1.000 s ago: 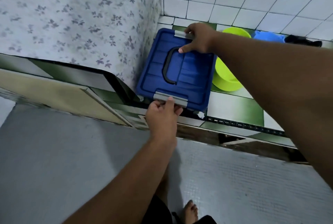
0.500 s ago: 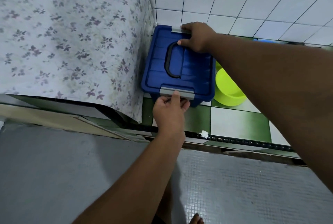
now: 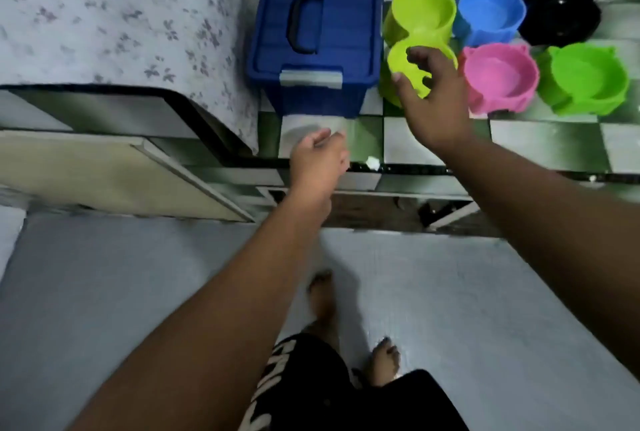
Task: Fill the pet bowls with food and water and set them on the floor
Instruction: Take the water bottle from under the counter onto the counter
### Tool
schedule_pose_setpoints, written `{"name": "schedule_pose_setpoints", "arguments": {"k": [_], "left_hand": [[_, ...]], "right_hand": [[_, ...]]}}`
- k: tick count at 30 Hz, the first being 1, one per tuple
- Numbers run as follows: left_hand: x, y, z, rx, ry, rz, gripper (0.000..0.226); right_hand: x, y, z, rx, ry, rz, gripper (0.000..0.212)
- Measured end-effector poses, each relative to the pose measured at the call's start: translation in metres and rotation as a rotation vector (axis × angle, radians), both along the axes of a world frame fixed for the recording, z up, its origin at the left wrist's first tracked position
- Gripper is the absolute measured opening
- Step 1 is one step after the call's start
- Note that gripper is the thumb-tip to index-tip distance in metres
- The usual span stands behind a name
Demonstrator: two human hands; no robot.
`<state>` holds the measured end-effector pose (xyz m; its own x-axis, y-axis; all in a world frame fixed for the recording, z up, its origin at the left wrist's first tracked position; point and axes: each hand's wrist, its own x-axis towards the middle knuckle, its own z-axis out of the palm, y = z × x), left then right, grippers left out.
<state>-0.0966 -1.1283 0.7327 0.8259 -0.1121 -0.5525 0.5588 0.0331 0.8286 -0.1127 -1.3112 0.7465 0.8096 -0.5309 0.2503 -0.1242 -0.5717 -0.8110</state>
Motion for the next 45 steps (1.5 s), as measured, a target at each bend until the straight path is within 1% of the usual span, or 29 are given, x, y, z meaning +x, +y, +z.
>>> {"name": "schedule_pose_setpoints", "arguments": {"k": [2, 5, 7, 9, 12, 14, 15, 17, 19, 20, 22, 24, 26, 28, 31, 33, 34, 36, 38, 41, 42, 43, 45], "left_hand": [[-0.03, -0.005, -0.007, 0.074, -0.015, -0.049, 0.034], [-0.074, -0.017, -0.017, 0.116, -0.043, -0.145, 0.026], [-0.098, -0.027, -0.019, 0.154, -0.068, -0.205, 0.022], [-0.117, -0.035, -0.023, 0.192, -0.093, -0.267, 0.024], [-0.14, -0.041, -0.029, 0.248, -0.145, -0.375, 0.016], [-0.148, -0.043, -0.042, 0.329, -0.185, -0.501, 0.021], [-0.151, -0.042, -0.053, 0.367, -0.187, -0.584, 0.022], [-0.154, -0.04, -0.079, 0.413, -0.156, -0.735, 0.015], [-0.153, -0.038, -0.118, 0.472, -0.129, -0.853, 0.016], [-0.149, -0.038, -0.139, 0.512, -0.122, -0.907, 0.018], [-0.137, -0.04, -0.188, 0.586, -0.108, -0.99, 0.024], [-0.12, -0.05, -0.246, 0.623, -0.116, -1.025, 0.03], [-0.102, -0.068, -0.303, 0.644, -0.13, -1.05, 0.035], [-0.082, -0.091, -0.362, 0.62, -0.138, -1.094, 0.04], [-0.048, -0.131, -0.446, 0.578, -0.129, -1.062, 0.049], [-0.024, -0.157, -0.489, 0.578, -0.156, -1.045, 0.069], [-0.014, -0.169, -0.506, 0.58, -0.196, -1.027, 0.08], [0.002, -0.19, -0.536, 0.58, -0.254, -0.973, 0.097], [0.014, -0.209, -0.563, 0.554, -0.287, -0.981, 0.108], [0.019, -0.228, -0.588, 0.523, -0.285, -1.073, 0.13], [0.021, -0.233, -0.592, 0.507, -0.289, -1.086, 0.133], [0.019, -0.237, -0.591, 0.488, -0.311, -1.1, 0.131], [0.012, -0.246, -0.588, 0.399, -0.375, -1.072, 0.113]], "right_hand": [[-0.054, 0.0, -0.013, 0.022, 0.046, -0.025, 0.042], [-0.122, -0.009, -0.021, 0.024, 0.095, -0.05, 0.042], [-0.154, -0.017, -0.023, 0.013, 0.12, -0.072, 0.043], [-0.179, -0.025, -0.023, 0.02, 0.142, -0.09, 0.042], [-0.211, -0.032, -0.027, 0.068, 0.146, -0.13, 0.035], [-0.235, -0.03, -0.037, 0.11, 0.122, -0.187, 0.025], [-0.247, -0.025, -0.045, 0.137, 0.112, -0.214, 0.02], [-0.271, -0.014, -0.073, 0.212, 0.126, -0.247, 0.012], [-0.289, -0.003, -0.115, 0.315, 0.22, -0.257, 0.014], [-0.294, 0.0, -0.138, 0.362, 0.272, -0.246, 0.019], [-0.291, 0.002, -0.186, 0.423, 0.375, -0.207, 0.031], [-0.271, -0.005, -0.234, 0.463, 0.434, -0.17, 0.039], [-0.237, -0.022, -0.281, 0.476, 0.428, -0.175, 0.041], [-0.2, -0.044, -0.327, 0.46, 0.405, -0.199, 0.045], [-0.144, -0.08, -0.385, 0.341, 0.368, -0.196, 0.057], [-0.114, -0.099, -0.419, 0.22, 0.287, -0.257, 0.071], [-0.103, -0.106, -0.436, 0.172, 0.252, -0.288, 0.074], [-0.088, -0.119, -0.461, 0.14, 0.202, -0.331, 0.069], [-0.08, -0.133, -0.484, 0.183, 0.17, -0.332, 0.063], [-0.078, -0.146, -0.514, 0.323, 0.11, -0.295, 0.059], [-0.077, -0.147, -0.52, 0.355, 0.094, -0.302, 0.062], [-0.077, -0.145, -0.522, 0.377, 0.087, -0.308, 0.065], [-0.077, -0.143, -0.519, 0.379, 0.059, -0.298, 0.064]]}}
